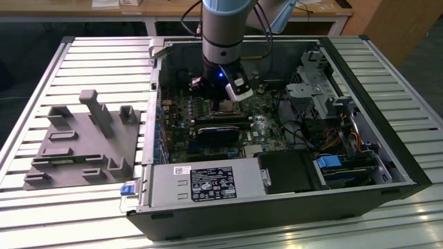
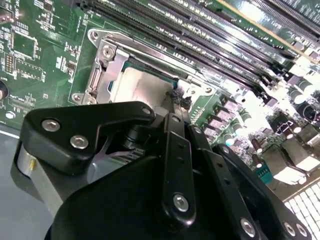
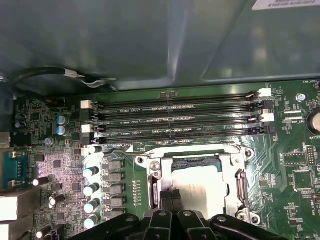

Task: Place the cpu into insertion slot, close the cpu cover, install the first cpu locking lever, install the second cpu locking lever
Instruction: 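Close the cpu cover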

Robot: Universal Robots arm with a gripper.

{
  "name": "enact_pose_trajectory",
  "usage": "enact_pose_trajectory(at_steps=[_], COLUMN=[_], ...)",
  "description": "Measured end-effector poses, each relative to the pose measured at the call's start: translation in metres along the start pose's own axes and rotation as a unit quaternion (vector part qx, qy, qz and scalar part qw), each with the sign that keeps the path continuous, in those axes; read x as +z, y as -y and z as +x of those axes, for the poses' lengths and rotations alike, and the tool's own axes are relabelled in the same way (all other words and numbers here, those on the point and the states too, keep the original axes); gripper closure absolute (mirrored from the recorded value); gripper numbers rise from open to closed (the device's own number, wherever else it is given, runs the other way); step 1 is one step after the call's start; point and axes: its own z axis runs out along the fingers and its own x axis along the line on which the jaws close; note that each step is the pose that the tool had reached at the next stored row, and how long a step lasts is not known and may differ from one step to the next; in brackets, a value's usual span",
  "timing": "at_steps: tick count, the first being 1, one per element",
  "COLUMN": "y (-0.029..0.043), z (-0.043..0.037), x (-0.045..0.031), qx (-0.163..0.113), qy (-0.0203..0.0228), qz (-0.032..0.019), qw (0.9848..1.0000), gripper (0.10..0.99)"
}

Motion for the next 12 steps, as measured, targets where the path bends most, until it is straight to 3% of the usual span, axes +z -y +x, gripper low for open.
enact_pose_trajectory(at_steps=[7, 12], y=[-0.0001, -0.0003], z=[0.0020, 0.0024], x=[0.0003, 0.0011], qx=[-0.005, -0.030], qy=[-0.0006, -0.0034], qz=[0.0002, 0.0006], qw=[1.0000, 0.9995], gripper=[0.980, 0.980])
